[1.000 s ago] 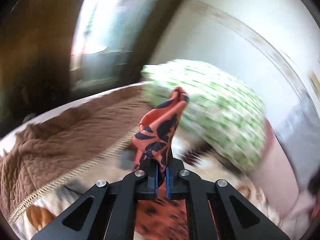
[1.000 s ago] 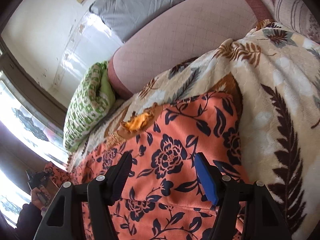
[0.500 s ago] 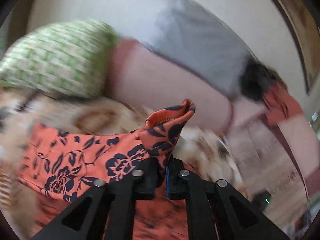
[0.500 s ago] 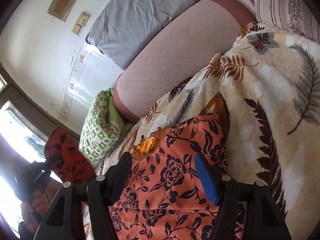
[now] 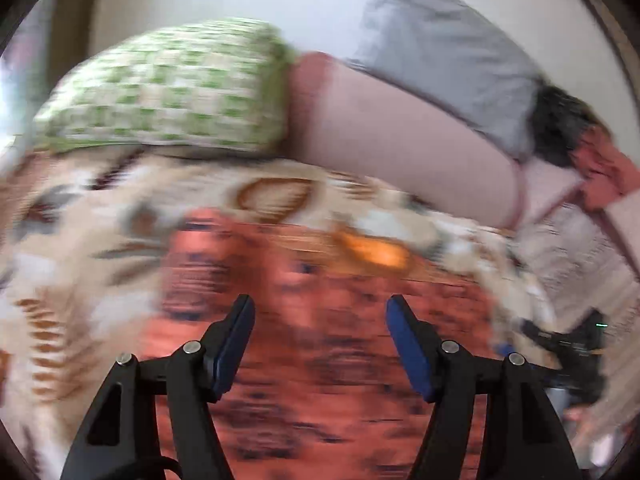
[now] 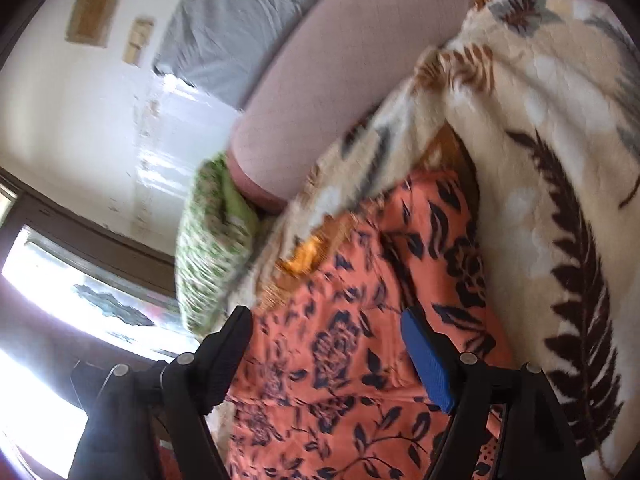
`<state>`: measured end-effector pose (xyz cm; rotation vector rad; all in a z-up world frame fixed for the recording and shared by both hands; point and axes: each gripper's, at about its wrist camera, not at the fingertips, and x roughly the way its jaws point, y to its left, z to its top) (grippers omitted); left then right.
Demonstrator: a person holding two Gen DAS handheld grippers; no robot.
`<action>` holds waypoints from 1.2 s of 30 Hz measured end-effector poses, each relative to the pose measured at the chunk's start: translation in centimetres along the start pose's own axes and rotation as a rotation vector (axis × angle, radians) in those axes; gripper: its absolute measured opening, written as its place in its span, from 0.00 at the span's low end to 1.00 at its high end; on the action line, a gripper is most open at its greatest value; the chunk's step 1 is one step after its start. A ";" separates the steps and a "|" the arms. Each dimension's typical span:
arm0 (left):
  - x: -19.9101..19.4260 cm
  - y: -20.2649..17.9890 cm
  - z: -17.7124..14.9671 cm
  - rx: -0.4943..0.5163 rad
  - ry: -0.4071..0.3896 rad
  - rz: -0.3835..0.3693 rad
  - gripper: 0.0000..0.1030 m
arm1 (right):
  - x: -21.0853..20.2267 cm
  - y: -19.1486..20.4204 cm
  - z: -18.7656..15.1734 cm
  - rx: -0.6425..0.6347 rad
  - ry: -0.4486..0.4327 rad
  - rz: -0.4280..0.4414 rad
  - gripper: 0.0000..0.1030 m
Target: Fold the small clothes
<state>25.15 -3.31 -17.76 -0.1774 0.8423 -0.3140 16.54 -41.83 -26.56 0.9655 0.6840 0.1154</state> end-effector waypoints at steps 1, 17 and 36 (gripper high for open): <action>0.0 2.1 -0.1 -0.004 -0.011 0.043 0.67 | 0.5 0.0 -0.2 -0.006 0.013 -0.026 0.77; 7.2 10.2 0.0 -0.012 0.104 0.277 0.67 | 7.1 -0.2 -0.7 -0.145 0.077 -0.211 0.18; 8.6 7.4 -0.2 0.080 0.042 0.273 0.74 | 2.5 1.3 1.2 -0.197 -0.087 -0.212 0.09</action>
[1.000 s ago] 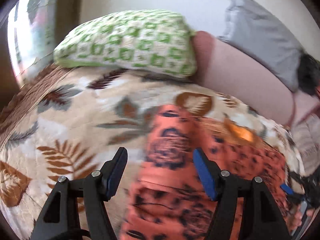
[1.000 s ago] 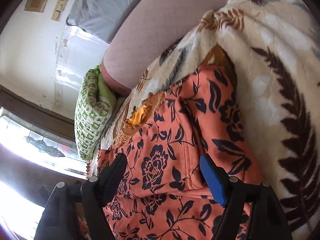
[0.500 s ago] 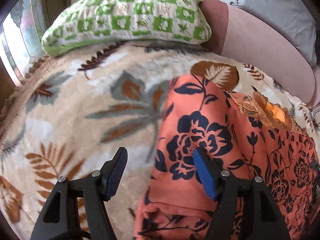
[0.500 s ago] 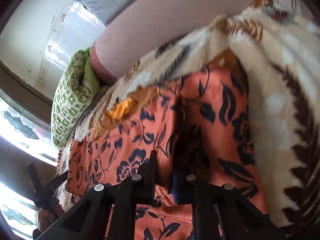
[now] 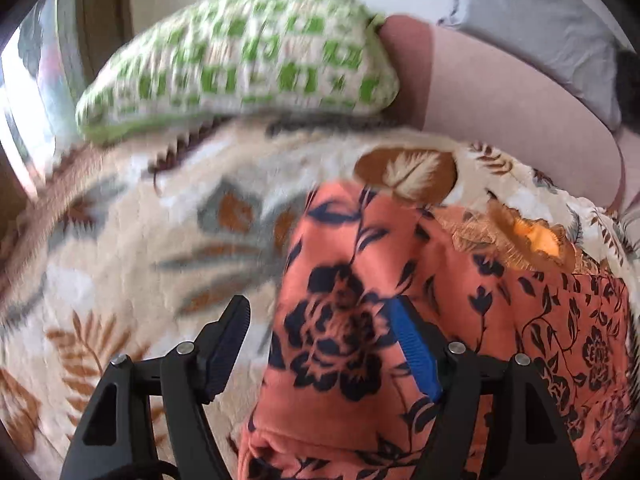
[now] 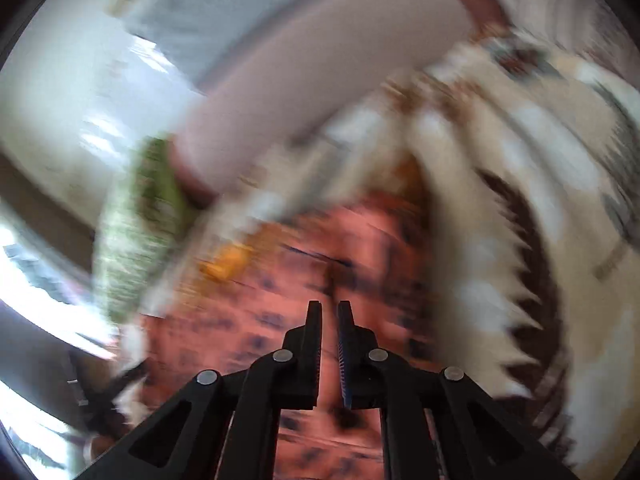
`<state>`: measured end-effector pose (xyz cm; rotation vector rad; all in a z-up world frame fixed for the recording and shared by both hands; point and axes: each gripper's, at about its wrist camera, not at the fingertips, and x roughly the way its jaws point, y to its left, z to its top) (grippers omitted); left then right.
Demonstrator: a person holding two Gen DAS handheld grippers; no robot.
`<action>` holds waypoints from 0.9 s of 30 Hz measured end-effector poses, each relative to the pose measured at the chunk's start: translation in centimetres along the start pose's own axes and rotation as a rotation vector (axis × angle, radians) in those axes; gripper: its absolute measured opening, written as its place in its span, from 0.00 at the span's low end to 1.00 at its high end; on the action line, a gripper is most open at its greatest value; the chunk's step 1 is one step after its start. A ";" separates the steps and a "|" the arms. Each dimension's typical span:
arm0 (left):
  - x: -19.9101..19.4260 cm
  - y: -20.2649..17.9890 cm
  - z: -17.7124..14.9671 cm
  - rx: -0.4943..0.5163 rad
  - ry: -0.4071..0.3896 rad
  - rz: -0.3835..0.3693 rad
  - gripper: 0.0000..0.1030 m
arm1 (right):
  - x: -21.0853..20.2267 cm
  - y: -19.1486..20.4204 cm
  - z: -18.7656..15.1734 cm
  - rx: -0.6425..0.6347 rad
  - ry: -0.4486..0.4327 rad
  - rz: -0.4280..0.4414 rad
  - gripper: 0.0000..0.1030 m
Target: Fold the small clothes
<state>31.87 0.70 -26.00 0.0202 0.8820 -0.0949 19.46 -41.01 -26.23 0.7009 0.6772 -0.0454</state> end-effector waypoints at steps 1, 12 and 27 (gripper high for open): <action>0.4 -0.6 -0.2 0.033 0.015 -0.001 0.76 | -0.2 1.1 -0.1 -0.040 -0.034 0.011 0.09; -0.9 -1.0 -1.5 0.017 0.038 0.040 0.85 | 3.4 1.9 -2.3 -0.108 0.169 -0.083 0.10; -13.1 -5.5 -7.7 0.269 0.055 -0.100 0.95 | -9.9 4.0 -8.3 -0.200 0.081 -0.072 0.14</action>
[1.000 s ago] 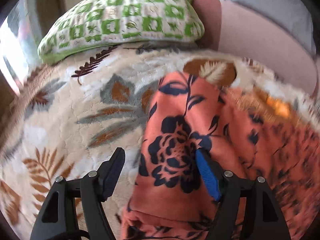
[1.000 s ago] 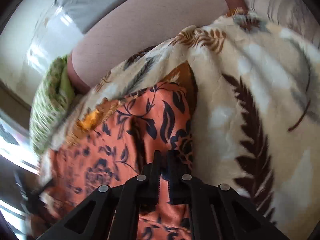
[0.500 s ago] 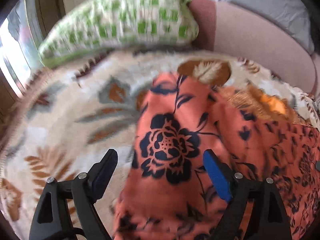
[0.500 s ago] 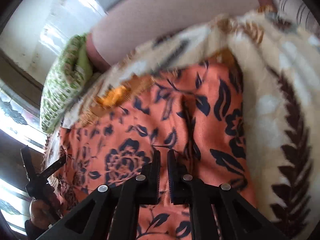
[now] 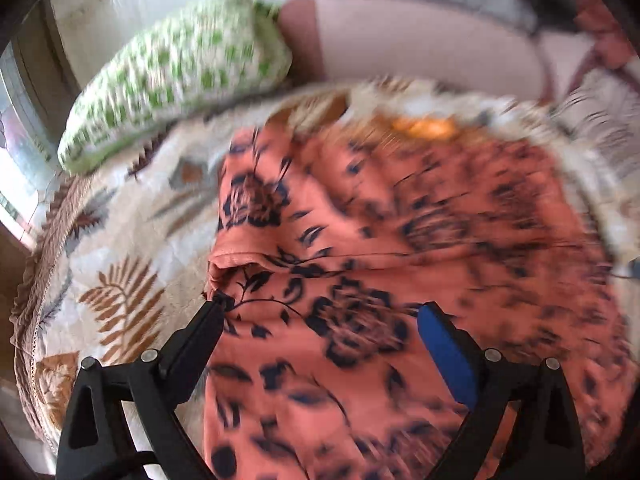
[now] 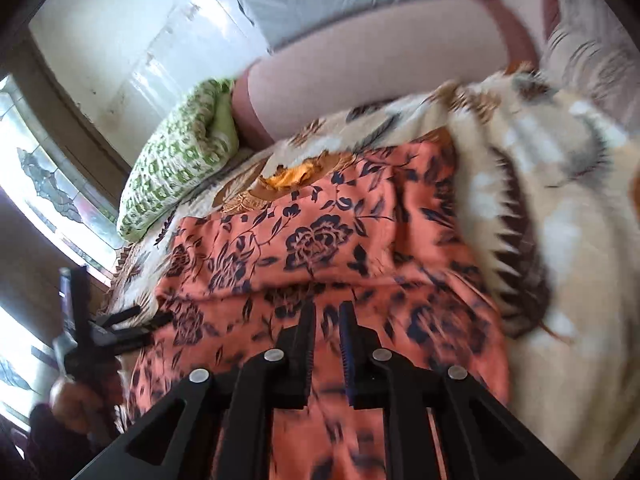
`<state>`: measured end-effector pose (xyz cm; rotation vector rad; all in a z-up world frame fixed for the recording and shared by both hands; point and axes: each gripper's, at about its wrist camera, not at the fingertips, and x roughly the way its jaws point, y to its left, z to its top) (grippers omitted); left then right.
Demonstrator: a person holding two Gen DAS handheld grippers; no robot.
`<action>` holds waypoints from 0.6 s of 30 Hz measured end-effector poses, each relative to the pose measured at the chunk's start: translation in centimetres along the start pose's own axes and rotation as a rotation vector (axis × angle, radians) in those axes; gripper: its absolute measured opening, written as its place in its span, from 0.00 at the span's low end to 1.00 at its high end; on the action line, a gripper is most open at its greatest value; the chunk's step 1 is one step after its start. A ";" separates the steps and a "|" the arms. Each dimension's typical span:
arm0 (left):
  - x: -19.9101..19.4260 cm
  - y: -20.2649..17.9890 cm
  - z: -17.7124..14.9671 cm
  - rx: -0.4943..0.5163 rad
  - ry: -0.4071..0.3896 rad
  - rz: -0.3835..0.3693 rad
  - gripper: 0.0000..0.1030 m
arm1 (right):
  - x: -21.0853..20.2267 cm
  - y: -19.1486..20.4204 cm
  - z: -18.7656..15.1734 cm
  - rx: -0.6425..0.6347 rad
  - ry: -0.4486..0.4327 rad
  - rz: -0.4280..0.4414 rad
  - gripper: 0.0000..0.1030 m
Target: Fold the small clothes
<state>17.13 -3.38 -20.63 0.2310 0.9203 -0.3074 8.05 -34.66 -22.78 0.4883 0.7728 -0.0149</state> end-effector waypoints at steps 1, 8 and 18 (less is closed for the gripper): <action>-1.8 -0.4 -0.4 0.007 -0.045 0.002 0.95 | -1.1 0.1 -0.7 -0.007 -0.002 -0.009 0.14; -11.3 -0.7 -4.3 -0.026 -0.198 -0.067 0.95 | -8.3 2.5 -4.8 -0.095 -0.051 0.006 0.14; -13.9 4.6 -10.2 -0.170 -0.149 -0.054 0.95 | -16.1 0.6 -8.2 -0.048 -0.168 0.059 0.84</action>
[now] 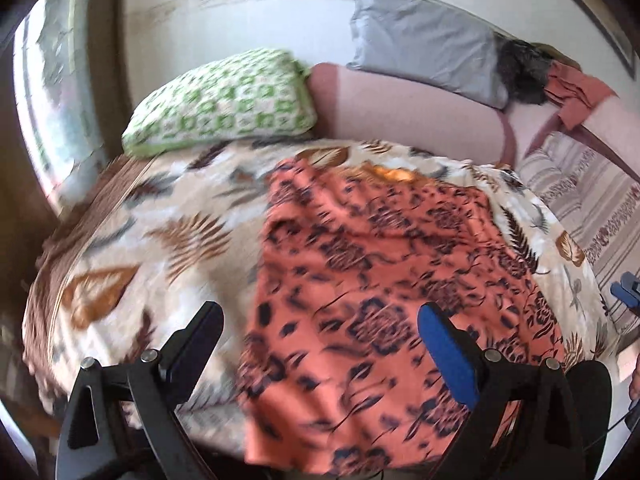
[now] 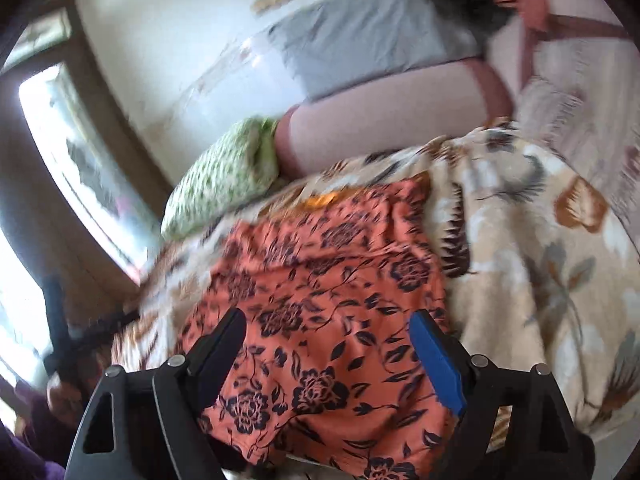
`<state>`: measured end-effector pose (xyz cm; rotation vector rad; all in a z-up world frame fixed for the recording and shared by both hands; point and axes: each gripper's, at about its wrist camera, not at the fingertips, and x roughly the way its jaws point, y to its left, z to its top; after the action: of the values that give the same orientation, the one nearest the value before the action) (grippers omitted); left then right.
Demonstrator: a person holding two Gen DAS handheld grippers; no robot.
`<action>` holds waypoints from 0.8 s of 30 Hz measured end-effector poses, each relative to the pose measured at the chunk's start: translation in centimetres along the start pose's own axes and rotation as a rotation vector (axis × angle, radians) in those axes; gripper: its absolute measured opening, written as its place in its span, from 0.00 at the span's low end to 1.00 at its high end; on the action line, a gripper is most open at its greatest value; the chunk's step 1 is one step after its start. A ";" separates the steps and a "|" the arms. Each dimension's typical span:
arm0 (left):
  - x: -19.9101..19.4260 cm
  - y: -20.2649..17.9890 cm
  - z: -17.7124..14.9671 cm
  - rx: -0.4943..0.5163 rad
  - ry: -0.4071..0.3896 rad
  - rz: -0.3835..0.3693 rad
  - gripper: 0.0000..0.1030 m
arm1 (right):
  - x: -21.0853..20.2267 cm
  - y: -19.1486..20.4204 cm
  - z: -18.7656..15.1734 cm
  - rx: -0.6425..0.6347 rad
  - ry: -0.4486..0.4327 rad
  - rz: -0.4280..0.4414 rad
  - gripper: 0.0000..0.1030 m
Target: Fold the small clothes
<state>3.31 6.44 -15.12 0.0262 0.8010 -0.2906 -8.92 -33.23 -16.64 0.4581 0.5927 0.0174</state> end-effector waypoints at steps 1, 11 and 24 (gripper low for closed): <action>-0.4 1.2 -0.5 -0.023 0.001 0.027 0.95 | -0.3 -0.8 -0.3 0.024 0.009 0.007 0.84; -0.5 5.6 -3.4 -0.133 0.078 0.141 0.95 | 2.7 -2.9 -1.4 0.153 0.099 0.049 0.84; -0.9 3.0 -1.0 -0.060 0.006 0.235 0.95 | 4.3 2.6 -1.4 0.029 0.107 0.031 0.84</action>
<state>2.82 9.63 -15.43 0.0645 0.8042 -0.0443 -5.77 -29.66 -18.83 0.4969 0.6916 0.0631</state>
